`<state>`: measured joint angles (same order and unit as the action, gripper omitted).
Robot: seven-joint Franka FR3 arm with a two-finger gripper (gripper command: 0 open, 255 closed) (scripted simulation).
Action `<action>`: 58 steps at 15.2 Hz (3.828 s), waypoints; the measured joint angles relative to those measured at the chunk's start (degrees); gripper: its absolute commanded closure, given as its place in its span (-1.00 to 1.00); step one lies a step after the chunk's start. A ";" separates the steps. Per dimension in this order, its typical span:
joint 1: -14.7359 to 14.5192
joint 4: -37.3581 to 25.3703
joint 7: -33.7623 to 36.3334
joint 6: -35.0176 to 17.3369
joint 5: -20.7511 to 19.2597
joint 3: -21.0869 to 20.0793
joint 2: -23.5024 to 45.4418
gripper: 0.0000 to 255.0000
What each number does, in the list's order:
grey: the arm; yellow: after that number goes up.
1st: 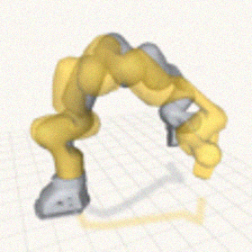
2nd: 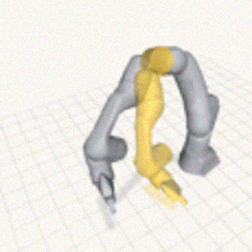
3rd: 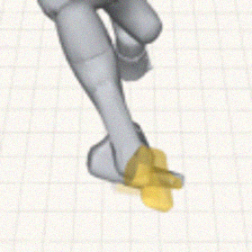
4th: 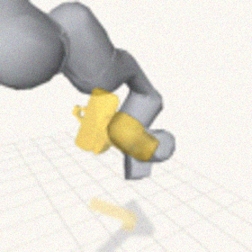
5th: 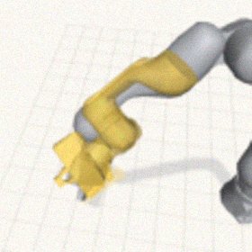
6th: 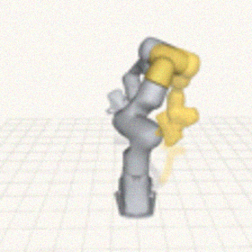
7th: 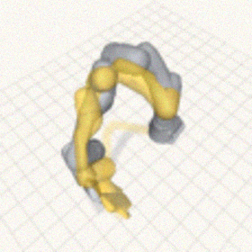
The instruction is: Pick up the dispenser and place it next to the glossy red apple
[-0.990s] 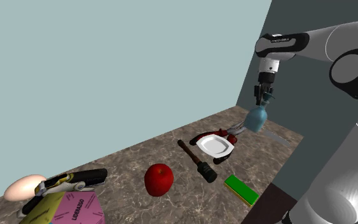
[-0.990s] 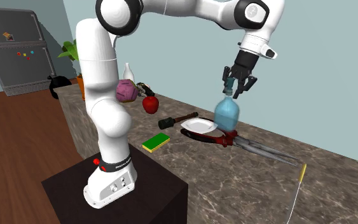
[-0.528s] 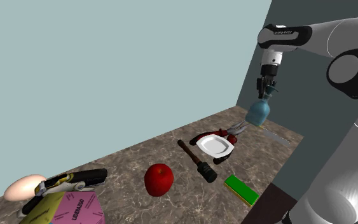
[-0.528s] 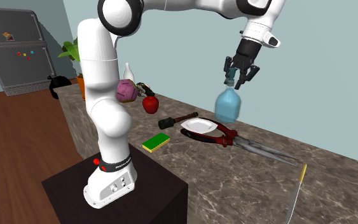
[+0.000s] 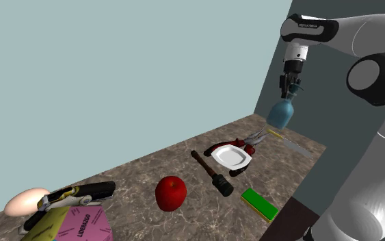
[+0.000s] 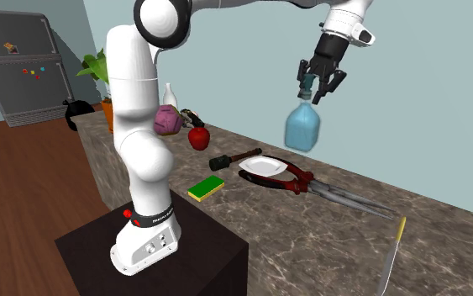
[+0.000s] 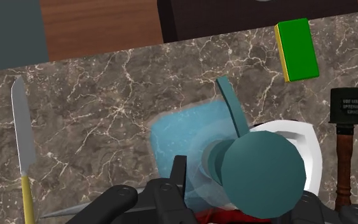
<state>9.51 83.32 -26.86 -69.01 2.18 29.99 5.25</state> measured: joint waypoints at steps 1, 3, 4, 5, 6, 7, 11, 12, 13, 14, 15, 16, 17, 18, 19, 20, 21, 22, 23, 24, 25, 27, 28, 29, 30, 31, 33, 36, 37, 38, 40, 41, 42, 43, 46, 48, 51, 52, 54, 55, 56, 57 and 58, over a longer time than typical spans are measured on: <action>0.14 -1.30 -0.17 0.91 0.19 0.08 0.46 1.00; 0.30 -3.50 -0.30 2.72 0.38 0.16 0.90 1.00; 0.51 -4.88 -0.54 3.57 0.62 0.27 1.51 1.00; 0.70 -6.12 -0.75 4.43 0.79 0.36 1.97 1.00; 0.84 -7.49 -0.86 5.49 0.94 0.42 2.30 1.00; 0.99 -8.70 -0.99 6.37 1.12 0.49 2.69 1.00; 1.92 -14.51 -1.71 10.26 2.10 0.84 4.87 1.00; 1.16 -13.43 -0.79 10.16 1.80 0.50 3.79 1.00; 0.27 -11.40 0.26 9.76 1.15 0.13 1.92 1.00; -0.86 -8.87 1.75 9.23 0.44 -0.45 -0.40 1.00; -1.85 -6.73 3.33 8.80 -0.05 -1.09 -2.41 1.00; -3.13 -3.45 5.46 7.78 -0.64 -2.09 -5.02 1.00; -3.88 -2.11 7.06 7.73 -0.81 -2.82 -6.53 1.00; -4.78 0.86 8.95 6.96 -1.29 -3.80 -9.02 1.00; -5.43 2.62 10.61 6.78 -1.47 -4.66 -10.82 1.00; -6.04 5.51 12.31 6.14 -1.89 -5.65 -13.34 1.00; -6.76 6.71 14.43 6.36 -1.71 -6.86 -14.97 1.00; -7.29 7.74 16.17 6.42 -1.46 -7.85 -16.20 1.00; -7.82 10.23 18.06 5.80 -1.39 -9.03 -18.26 1.00; -8.25 11.68 19.78 5.70 -1.12 -10.08 -19.78 1.00; -8.64 13.98 21.51 5.01 -0.88 -11.20 -21.56 1.00; -9.40 16.53 24.84 4.73 0.00 -13.38 -24.13 1.00; -9.70 18.00 26.39 4.49 0.44 -14.41 -25.47 1.00; -10.04 18.57 27.92 4.65 1.03 -15.41 -26.34 1.00; -10.30 19.07 29.24 5.04 1.50 -16.29 -27.35 1.00; -10.49 20.40 30.35 4.67 1.91 -17.08 -28.44 1.00; -11.26 22.73 34.02 4.14 3.58 -19.71 -30.64 1.00; -12.12 25.77 38.50 3.41 5.87 -22.97 -33.55 1.00; -12.49 26.08 40.12 3.25 6.82 -24.16 -33.93 1.00; -12.83 26.20 41.66 3.30 7.72 -25.26 -34.33 1.00; -13.46 27.43 44.54 2.60 9.48 -27.44 -35.38 1.00; -13.81 27.83 46.13 2.42 10.47 -28.64 -35.93 1.00; -14.15 28.71 47.56 1.64 11.40 -29.84 -36.34 1.00; -14.45 29.56 48.89 1.25 12.26 -30.89 -37.10 1.00; -15.57 29.70 53.63 0.41 15.30 -34.57 -37.63 1.00; -16.17 29.40 56.24 -0.12 16.92 -36.59 -37.57 1.00; -17.19 30.03 60.38 -1.96 19.58 -40.18 -37.71 1.00; -17.51 29.84 61.75 -2.43 20.39 -41.33 -37.54 1.00; -18.23 29.06 64.94 -3.37 22.17 -43.93 -37.01 1.00; -18.51 28.61 66.27 -3.90 22.86 -45.08 -36.56 1.00; -18.77 27.78 67.74 -4.39 23.51 -46.31 -35.84 1.00; -19.04 27.19 69.11 -4.95 24.12 -47.49 -35.25 1.00; -19.27 26.24 70.51 -5.31 24.65 -48.61 -34.53 1.00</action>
<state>-9.76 109.57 43.66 -74.32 26.83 -18.62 -29.28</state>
